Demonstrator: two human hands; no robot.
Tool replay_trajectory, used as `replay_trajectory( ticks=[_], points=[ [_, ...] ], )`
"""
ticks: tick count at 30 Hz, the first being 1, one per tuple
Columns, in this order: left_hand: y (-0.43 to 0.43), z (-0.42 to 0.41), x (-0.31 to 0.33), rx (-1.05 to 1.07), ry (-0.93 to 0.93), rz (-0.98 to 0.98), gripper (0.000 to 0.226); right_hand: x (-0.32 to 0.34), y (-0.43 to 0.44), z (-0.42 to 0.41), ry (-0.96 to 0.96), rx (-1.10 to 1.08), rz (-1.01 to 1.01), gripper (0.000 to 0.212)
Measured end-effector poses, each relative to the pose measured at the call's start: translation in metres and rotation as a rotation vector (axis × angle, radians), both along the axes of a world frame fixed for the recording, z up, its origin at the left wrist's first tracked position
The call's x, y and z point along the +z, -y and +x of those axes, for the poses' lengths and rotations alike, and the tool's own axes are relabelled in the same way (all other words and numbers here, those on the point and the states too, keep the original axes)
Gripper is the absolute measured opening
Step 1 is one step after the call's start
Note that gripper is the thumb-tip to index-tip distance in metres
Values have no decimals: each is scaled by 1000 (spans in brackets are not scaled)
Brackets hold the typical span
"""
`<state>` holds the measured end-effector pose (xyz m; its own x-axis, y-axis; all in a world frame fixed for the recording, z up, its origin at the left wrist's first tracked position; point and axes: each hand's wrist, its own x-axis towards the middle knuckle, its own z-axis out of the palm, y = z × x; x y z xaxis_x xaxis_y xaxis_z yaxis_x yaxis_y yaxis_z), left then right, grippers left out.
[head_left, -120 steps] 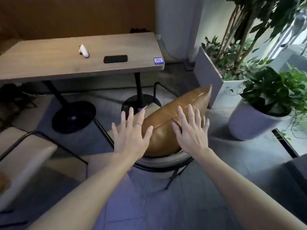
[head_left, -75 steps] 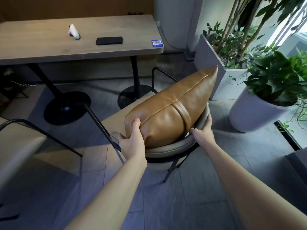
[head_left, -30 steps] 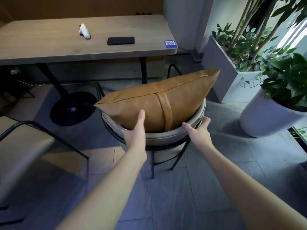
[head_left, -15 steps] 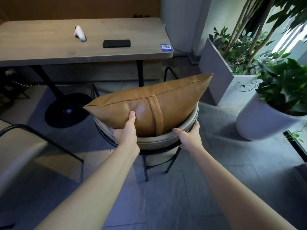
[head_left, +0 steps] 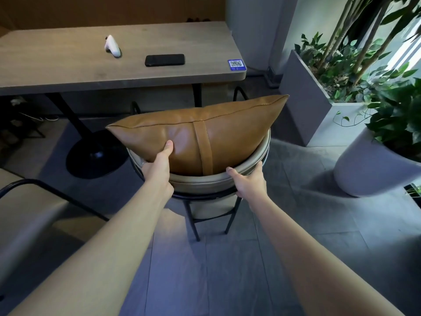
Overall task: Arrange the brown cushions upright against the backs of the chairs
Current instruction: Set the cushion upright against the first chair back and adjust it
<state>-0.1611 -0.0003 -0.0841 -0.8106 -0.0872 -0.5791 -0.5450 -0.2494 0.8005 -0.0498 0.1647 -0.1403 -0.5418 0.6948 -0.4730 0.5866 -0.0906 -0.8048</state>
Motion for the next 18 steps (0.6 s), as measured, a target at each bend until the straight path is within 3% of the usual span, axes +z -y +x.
replay_trajectory(
  ticks=[3, 10, 18],
  points=[
    [-1, -17, 0, 6, -9, -3, 94, -2, 4, -15, 15, 32, 42, 129],
    [1, -56, -2, 57, -27, -59, 87, -8, 13, -42, 9, 20, 62, 110],
    [8, -71, 1, -12, -51, -81, 87, -6, 19, -62, 3, 83, 75, 108]
  ],
)
